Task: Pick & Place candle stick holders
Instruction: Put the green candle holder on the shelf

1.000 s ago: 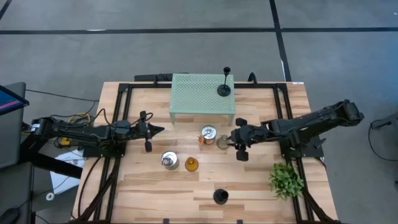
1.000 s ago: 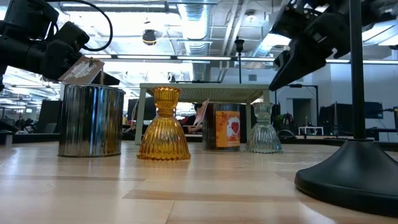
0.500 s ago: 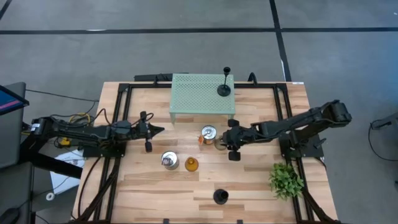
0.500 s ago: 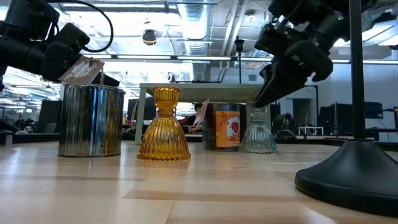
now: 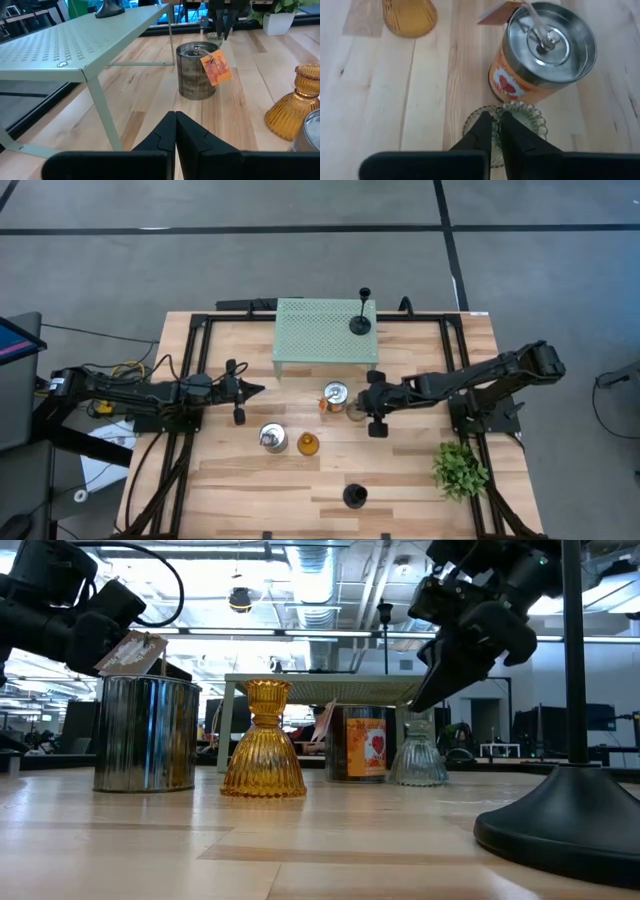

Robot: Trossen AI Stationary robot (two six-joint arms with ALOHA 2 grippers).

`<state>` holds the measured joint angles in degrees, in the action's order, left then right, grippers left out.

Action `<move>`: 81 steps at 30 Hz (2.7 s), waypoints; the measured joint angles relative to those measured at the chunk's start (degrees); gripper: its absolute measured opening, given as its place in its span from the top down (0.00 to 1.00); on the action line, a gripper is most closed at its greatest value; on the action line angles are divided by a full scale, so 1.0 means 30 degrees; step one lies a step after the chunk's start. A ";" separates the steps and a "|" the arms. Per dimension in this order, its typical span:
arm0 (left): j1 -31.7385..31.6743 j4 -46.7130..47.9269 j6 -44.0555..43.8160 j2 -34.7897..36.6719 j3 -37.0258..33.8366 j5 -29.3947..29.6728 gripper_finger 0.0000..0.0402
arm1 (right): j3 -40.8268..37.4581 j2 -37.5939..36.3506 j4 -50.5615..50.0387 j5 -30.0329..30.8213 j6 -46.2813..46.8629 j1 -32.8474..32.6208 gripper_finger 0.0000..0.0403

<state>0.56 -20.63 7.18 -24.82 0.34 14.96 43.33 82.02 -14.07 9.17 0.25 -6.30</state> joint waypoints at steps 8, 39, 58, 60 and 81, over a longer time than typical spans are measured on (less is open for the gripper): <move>0.0005 -0.0004 0.0000 0.0000 0.0000 0.0000 0.98 | 0.3510 -0.0264 -0.6079 -0.0157 0.0437 -0.0165 1.00; 0.0007 -0.0004 0.0007 0.0000 0.0000 0.0000 0.98 | 1.4241 0.0449 -0.9475 0.3735 -0.7346 0.2753 1.00; 0.0000 -0.0004 0.0015 0.0000 0.0000 0.0000 0.98 | 2.7229 0.9958 -1.5178 0.3461 -0.9778 0.6761 1.00; 0.0000 -0.0004 0.0015 0.0000 0.0000 0.0004 0.98 | 2.8183 1.0779 -1.5695 0.3444 -0.9783 0.6931 1.00; 0.0007 -0.0004 0.0015 0.0000 0.0000 0.0003 0.98 | 3.0010 1.2586 -1.7522 0.3945 -0.9000 0.9161 1.00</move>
<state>0.58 -20.64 7.22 -24.82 0.34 14.97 133.36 119.78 -66.64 21.00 -26.75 21.18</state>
